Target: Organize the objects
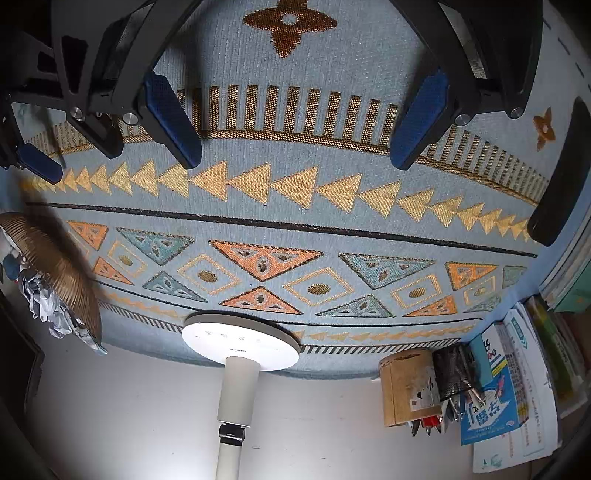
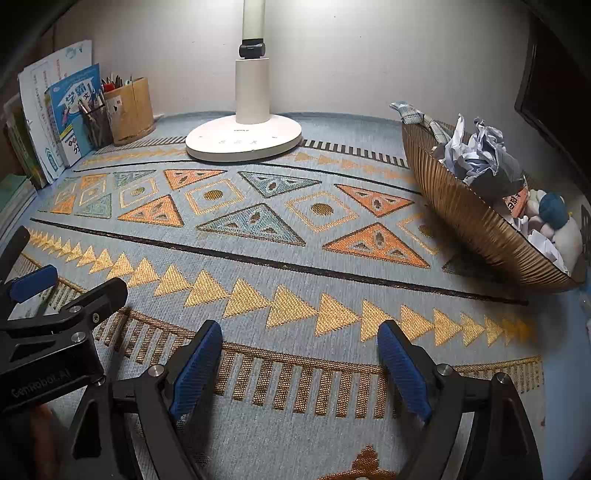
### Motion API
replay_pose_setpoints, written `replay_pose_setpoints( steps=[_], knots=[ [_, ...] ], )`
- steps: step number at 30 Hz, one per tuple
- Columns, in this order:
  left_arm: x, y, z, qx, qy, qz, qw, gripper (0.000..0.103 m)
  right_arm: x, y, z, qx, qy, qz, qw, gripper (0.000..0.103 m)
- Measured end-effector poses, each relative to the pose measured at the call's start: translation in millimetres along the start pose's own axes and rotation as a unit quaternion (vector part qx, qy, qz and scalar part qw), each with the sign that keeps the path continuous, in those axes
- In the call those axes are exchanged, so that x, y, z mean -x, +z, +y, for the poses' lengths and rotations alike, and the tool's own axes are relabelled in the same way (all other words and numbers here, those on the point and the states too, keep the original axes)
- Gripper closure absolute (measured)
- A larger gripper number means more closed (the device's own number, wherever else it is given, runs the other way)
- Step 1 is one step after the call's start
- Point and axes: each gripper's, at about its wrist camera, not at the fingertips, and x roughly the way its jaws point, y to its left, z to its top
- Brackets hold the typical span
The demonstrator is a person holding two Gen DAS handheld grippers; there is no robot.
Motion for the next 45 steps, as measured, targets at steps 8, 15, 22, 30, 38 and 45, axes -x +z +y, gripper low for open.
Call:
replay_pose_setpoints(
  steps=[8,15,22,30,38,45],
  knots=[
    [-0.1,0.4,2.7,0.003,-0.004,0.0,1.0,0.001,-1.4,0.5,-2.0,-0.009,0.003,0.005,1.0,0.015],
    [-0.1,0.4,3.5,0.004,-0.005,0.0,1.0,0.001,-1.8,0.0,-2.6,-0.012,0.007,0.007,1.0,0.014],
    [-0.3,0.4,4.3,0.007,-0.005,0.001,1.0,0.001,-2.2,-0.5,-3.6,-0.017,0.01,0.009,1.0,0.013],
    [-0.6,0.5,4.7,0.007,-0.006,0.002,1.0,0.001,-2.9,-0.2,-4.8,-0.019,0.011,0.011,1.0,0.011],
    [-0.7,0.6,5.4,0.007,-0.006,0.002,1.0,0.001,-2.6,-0.2,-5.0,-0.019,0.011,0.011,1.0,0.011],
    [-1.9,0.2,7.5,0.009,-0.008,0.004,0.9999,0.001,-2.7,-0.5,-5.2,-0.02,0.012,0.012,1.0,0.01]
  ],
)
